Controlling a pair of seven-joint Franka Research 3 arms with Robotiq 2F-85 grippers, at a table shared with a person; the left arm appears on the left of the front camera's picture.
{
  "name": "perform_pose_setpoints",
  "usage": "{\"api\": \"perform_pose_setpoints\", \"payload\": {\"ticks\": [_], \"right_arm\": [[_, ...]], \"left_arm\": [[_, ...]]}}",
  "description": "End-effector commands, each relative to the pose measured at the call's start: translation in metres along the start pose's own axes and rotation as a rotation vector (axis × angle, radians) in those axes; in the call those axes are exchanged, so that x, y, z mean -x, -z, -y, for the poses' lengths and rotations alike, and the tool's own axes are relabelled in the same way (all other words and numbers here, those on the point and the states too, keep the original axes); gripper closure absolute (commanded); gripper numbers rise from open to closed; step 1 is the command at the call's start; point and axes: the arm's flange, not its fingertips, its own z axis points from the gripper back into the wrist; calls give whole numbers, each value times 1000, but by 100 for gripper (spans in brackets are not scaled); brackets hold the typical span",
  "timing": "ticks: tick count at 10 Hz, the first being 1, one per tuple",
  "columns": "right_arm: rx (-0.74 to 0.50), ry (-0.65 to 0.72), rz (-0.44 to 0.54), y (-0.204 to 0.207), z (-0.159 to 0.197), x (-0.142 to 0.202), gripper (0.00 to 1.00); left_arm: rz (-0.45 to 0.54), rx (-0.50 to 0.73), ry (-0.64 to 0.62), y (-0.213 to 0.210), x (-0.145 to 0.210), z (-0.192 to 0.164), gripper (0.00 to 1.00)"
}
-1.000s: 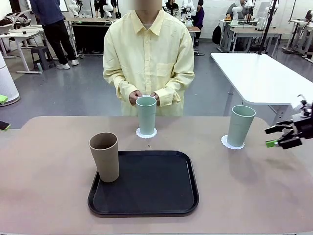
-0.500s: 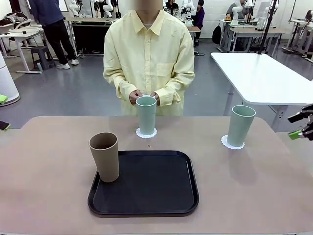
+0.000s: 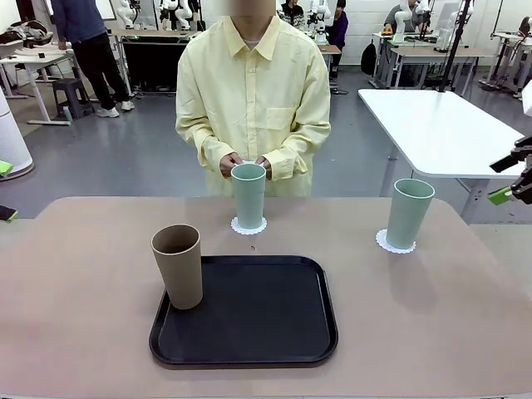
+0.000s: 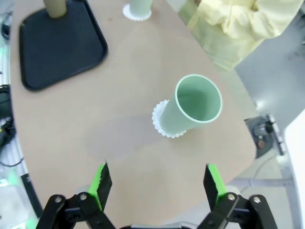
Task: Place coasters on the table and set cups on them.
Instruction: Take one Reusable plastic cup from the Flat Tray and place it on a coaster set by the human.
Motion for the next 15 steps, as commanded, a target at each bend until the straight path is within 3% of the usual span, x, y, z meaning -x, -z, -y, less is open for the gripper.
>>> {"api": "perform_pose_setpoints", "payload": {"ticks": [1,15], "right_arm": [[-2,15,8,1,2,16,0],[-7,21,31,-2,3,14,0]], "left_arm": [[-4,9,18,0,1,0,0],[-4,9,18,0,1,0,0]]}}
